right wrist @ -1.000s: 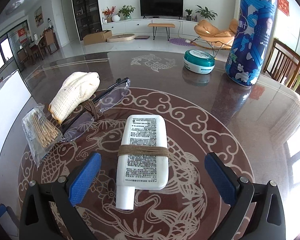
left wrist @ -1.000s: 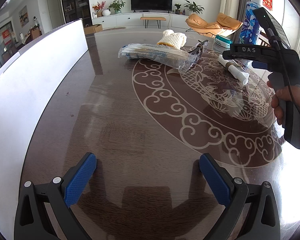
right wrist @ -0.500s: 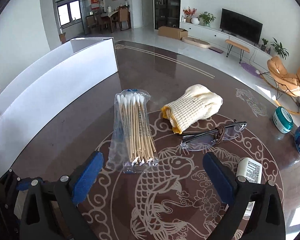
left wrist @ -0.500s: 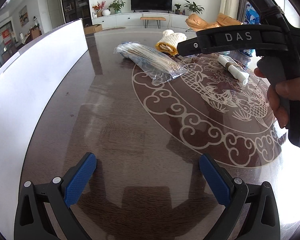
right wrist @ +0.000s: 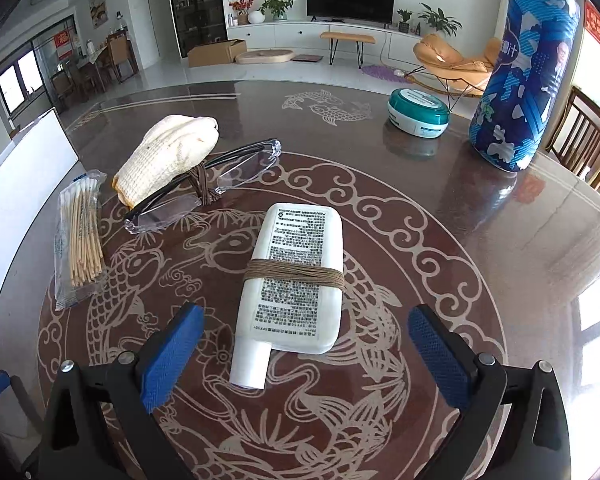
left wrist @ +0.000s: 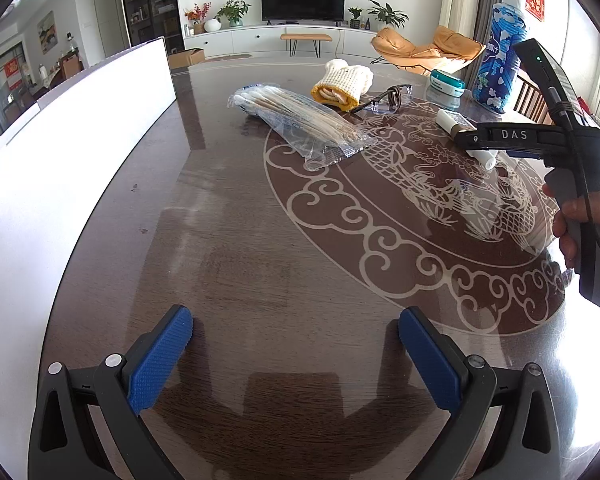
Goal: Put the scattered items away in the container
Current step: 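Grasp the cotton swab pack with the left gripper and lift it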
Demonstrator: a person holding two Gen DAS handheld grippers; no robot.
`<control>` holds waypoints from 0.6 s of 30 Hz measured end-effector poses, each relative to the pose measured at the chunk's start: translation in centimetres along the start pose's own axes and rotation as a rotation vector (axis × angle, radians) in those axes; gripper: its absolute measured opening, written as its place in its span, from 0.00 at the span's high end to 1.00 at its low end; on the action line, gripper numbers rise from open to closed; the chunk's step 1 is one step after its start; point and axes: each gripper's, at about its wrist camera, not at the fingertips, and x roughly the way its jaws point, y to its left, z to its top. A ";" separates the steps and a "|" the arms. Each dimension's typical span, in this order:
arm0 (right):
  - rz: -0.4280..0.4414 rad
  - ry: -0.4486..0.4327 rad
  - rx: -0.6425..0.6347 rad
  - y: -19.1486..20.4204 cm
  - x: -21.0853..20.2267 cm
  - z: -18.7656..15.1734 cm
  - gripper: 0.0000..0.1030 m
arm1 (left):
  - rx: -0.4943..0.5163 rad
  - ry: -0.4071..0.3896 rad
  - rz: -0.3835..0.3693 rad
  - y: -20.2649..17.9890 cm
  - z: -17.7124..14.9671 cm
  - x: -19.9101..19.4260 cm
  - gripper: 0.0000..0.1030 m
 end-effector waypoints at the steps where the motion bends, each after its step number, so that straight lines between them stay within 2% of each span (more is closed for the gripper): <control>1: -0.001 0.006 0.006 -0.2 0.4 -0.1 0.01 | 0.000 0.000 0.000 0.0 0.0 0.0 0.00; 11: -0.022 -0.014 -0.005 -0.1 1.2 0.0 0.00 | -0.022 0.006 0.019 -0.2 0.0 0.3 0.00; 14: -0.023 -0.015 -0.006 0.0 1.2 0.0 0.00 | -0.059 0.072 0.039 -0.2 1.4 1.0 0.00; 16: -0.023 -0.015 -0.006 0.0 1.2 0.0 0.00 | -0.100 0.113 0.002 0.2 3.3 1.8 0.00; 18: -0.023 -0.015 -0.006 0.0 1.2 0.0 0.00 | -0.191 0.117 -0.101 1.4 5.3 2.3 0.00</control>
